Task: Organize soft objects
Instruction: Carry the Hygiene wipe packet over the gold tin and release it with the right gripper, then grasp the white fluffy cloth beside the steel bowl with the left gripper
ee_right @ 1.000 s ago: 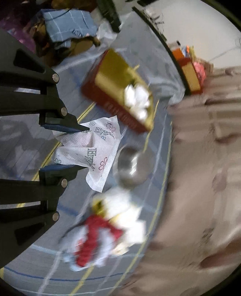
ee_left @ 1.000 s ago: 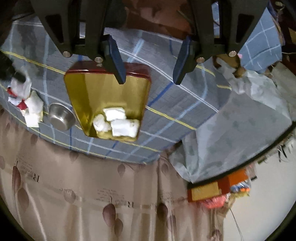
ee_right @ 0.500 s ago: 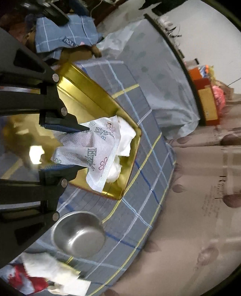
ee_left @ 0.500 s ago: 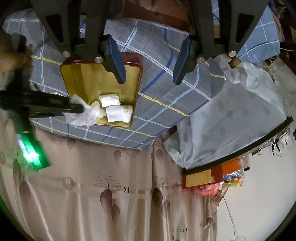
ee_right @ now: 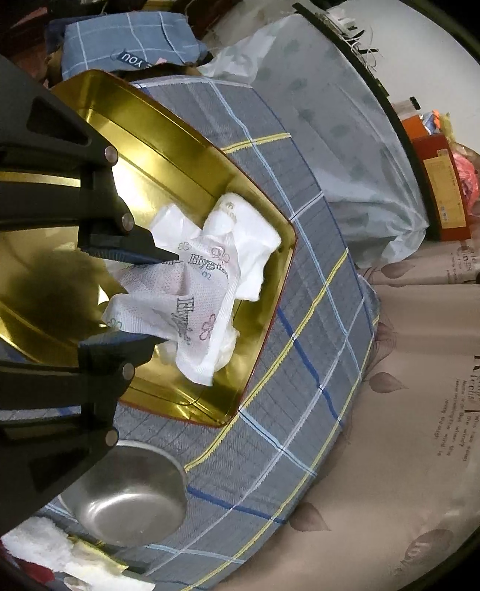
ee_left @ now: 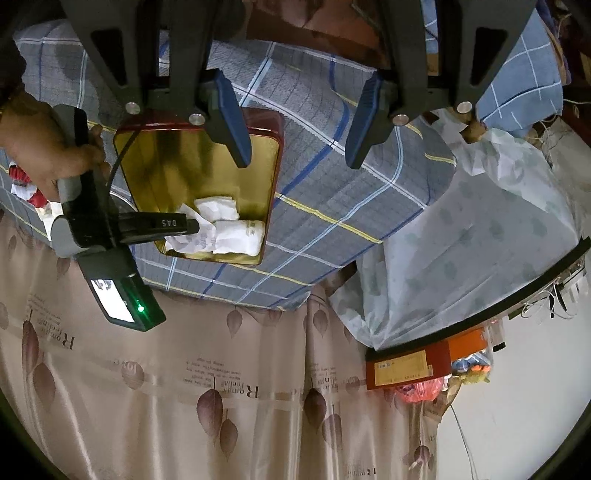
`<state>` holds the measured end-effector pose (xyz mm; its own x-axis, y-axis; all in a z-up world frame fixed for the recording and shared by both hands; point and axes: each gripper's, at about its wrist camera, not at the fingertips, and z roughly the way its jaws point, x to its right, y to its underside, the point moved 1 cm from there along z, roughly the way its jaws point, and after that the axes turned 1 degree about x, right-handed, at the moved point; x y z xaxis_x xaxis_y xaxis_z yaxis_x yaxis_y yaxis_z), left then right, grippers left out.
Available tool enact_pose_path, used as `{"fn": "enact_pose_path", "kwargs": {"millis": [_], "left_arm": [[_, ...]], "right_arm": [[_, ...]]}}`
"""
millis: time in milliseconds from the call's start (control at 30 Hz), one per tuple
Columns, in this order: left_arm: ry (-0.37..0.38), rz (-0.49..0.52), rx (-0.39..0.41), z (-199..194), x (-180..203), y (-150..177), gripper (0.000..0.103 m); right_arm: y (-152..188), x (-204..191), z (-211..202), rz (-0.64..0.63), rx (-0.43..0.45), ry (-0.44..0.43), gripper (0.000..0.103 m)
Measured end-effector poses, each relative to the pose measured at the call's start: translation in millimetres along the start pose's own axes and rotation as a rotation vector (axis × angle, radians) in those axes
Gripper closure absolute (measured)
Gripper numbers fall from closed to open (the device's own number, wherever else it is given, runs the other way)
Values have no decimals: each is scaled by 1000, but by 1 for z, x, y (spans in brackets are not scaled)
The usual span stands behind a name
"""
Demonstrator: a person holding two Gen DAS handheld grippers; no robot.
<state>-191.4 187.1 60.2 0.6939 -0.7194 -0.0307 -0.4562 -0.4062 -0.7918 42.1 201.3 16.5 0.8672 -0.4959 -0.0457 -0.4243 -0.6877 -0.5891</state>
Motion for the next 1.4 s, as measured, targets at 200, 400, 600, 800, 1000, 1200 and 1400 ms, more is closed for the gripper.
{"fn": "enact_pose_path", "kwargs": {"millis": [200,400,600,800,1000,1200,1400], "left_arm": [[3,-5,-17,5,-2,2,49],[0,-4,-33,8,-1,4,49],[-11,13,-31,7,3,5,49],[-8,35,-10,1,7,7,49],[14,87,8,-6,22,12,49],[131,185,3,-15,59,21,49],[407,230,-117,-15,120,11,49]], "right_arm": [[1,5,4,19,16,-5,50],[4,8,-17,31,95,-21,30],[34,24,-72,110,225,0,19],[134,72,-143,207,284,196,4],[222,162,-198,336,240,474,2],[274,264,-232,503,209,728,0],[309,318,-241,684,222,736,0]]}}
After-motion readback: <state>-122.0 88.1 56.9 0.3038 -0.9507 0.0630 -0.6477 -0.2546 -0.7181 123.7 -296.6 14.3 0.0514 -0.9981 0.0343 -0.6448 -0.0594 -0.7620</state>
